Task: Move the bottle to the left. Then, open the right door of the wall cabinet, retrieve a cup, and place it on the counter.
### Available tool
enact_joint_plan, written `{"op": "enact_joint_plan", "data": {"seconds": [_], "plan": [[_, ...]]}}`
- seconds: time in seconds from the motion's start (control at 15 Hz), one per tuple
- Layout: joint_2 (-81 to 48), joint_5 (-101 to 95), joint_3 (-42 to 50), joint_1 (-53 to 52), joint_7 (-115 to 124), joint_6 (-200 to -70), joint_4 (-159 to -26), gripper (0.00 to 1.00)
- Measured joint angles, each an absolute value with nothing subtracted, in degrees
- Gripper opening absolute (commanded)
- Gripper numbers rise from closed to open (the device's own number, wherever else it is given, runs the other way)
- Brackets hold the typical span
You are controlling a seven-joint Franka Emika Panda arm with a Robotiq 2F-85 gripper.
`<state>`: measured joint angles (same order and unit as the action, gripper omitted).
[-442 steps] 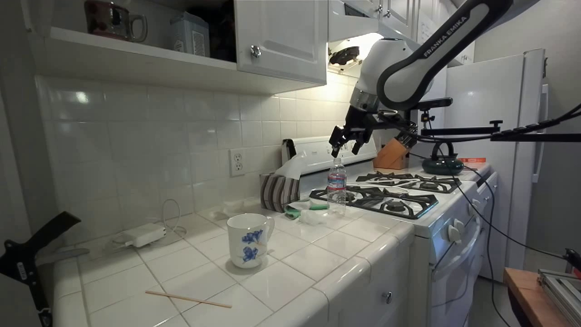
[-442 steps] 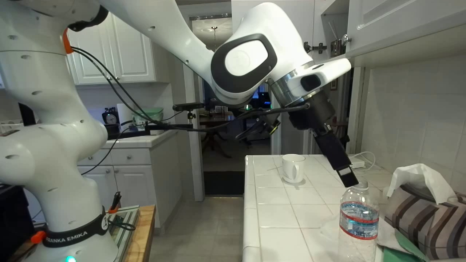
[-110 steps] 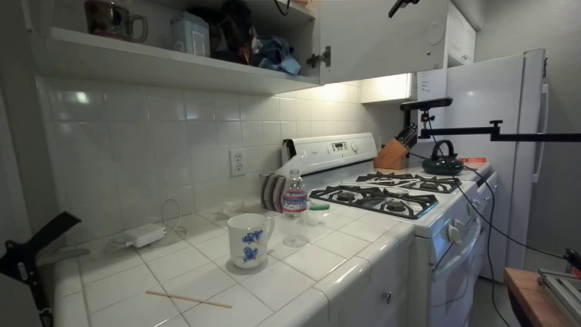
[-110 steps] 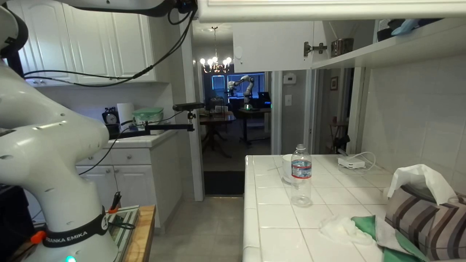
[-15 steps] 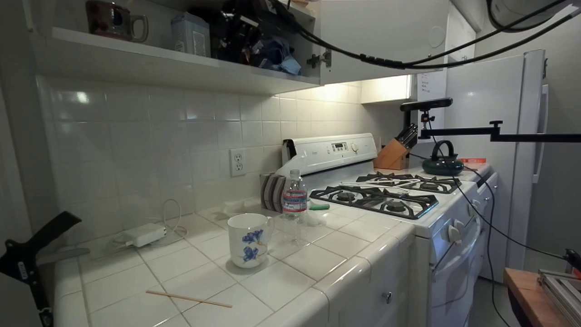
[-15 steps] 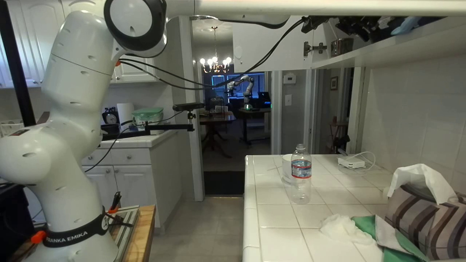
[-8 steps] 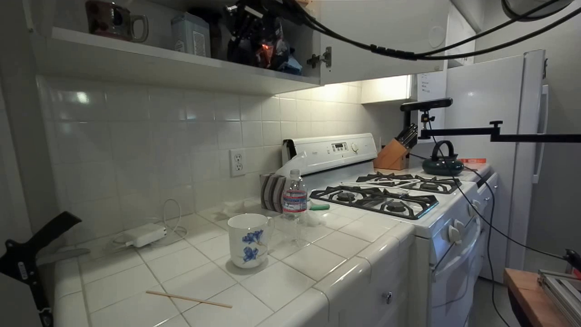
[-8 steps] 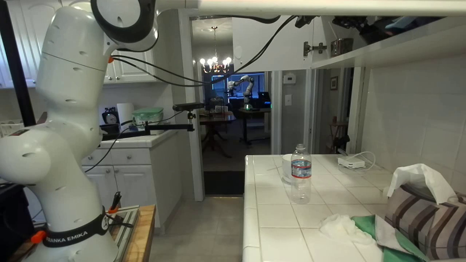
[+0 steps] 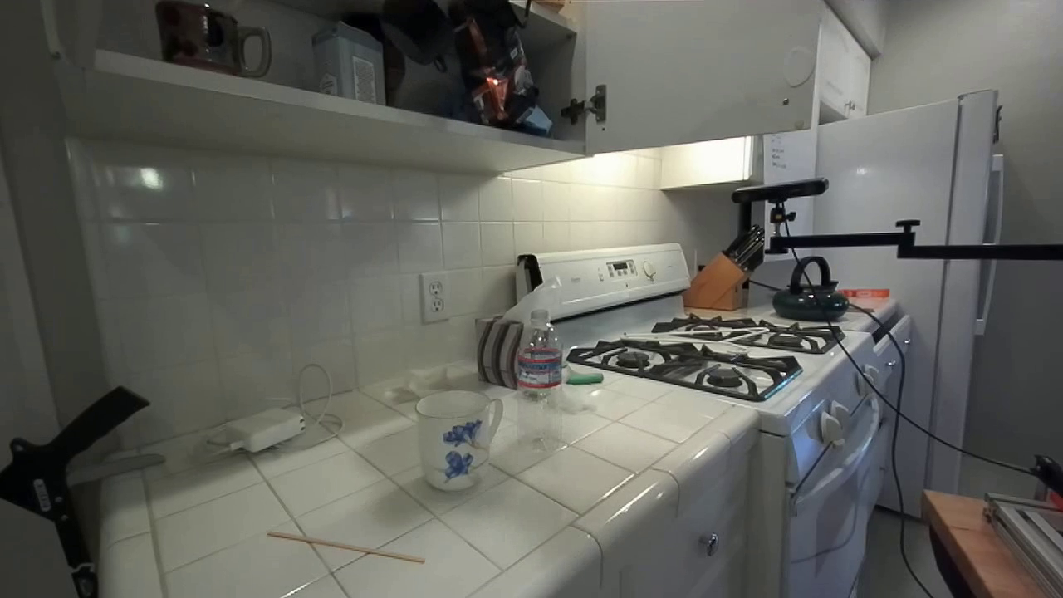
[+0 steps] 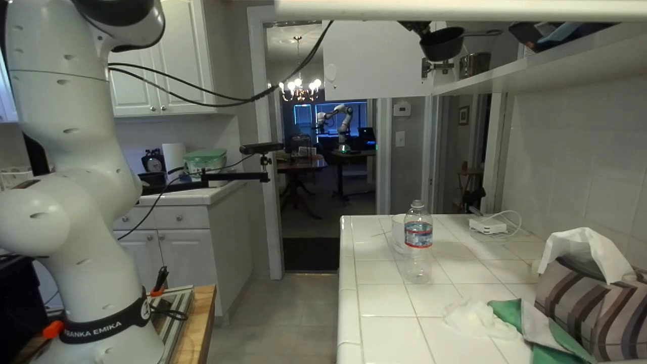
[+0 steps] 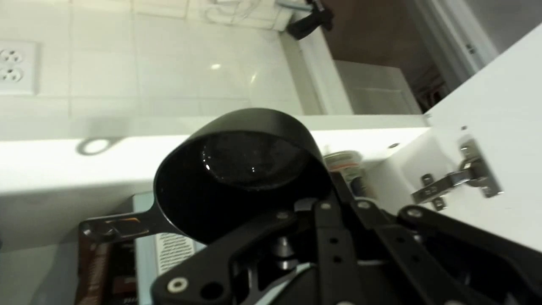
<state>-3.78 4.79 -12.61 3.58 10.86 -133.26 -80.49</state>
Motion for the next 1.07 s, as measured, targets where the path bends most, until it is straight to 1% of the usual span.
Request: {"op": "enact_joint_plan", "data": {"seconds": [0.27,0.47,0.53,0.8,1.07], "plan": [[6.0,20.1,-13.3,3.4,10.3,-129.8,-92.3,0.01],[11.0,26.0,-9.6,0.9,11.1,-129.2,-102.0,0.01],[11.9,26.1,-8.3,0.5,11.1,-130.4,-105.4,0.01],[12.8,25.7,-3.1,1.2,9.7,-141.7,-118.4,0.01],[11.5,25.6,3.4,3.8,6.7,-147.9,-127.7,0.01]]}}
